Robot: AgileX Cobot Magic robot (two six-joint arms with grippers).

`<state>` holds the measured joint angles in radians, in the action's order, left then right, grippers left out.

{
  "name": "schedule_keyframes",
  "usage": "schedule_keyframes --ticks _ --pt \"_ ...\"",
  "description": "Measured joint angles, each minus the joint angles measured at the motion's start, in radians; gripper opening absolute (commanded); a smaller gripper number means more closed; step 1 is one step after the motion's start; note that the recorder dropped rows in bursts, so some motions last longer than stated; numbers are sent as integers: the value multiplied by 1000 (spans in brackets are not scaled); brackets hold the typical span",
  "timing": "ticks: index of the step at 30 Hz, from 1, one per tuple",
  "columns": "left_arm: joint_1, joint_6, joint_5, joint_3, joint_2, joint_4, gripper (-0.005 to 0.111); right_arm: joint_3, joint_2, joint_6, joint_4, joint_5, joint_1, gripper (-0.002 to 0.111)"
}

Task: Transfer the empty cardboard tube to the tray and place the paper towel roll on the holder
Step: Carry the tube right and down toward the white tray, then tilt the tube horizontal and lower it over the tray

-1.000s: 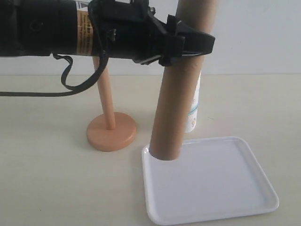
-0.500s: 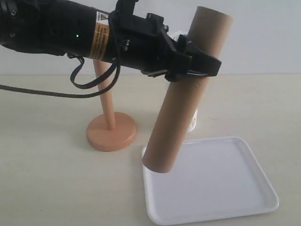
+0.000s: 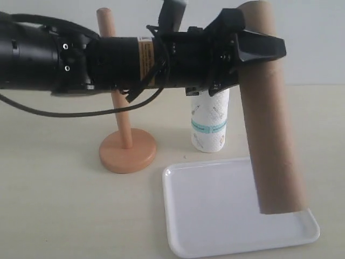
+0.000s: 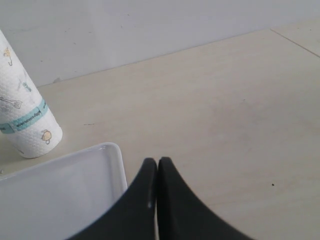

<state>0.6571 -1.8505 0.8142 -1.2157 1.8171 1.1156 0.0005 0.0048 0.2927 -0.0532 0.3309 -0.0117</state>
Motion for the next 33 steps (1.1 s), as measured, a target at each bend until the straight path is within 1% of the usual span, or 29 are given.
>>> schedule_keyframes --ticks 4,5,8,12,14,16,22,28,33 --pt "2 196 84 143 0 -368 4 0 0 0 0 0 0 0" --pt "6 268 123 200 0 -495 4 0 0 0 0 0 0 0" --pt "34 426 203 313 0 -756 4 0 0 0 0 0 0 0" --pt "76 578 217 403 0 -990 4 0 0 0 0 0 0 0" --pt "102 620 217 423 0 -1062 4 0 0 0 0 0 0 0" --pt "126 637 217 430 4 -1102 4 0 0 0 0 0 0 0" --pt "180 695 205 431 87 -1178 4 0 0 0 0 0 0 0" --pt "233 726 306 433 198 -1353 4 0 0 0 0 0 0 0" --pt "283 829 355 433 241 -1452 4 0 0 0 0 0 0 0"
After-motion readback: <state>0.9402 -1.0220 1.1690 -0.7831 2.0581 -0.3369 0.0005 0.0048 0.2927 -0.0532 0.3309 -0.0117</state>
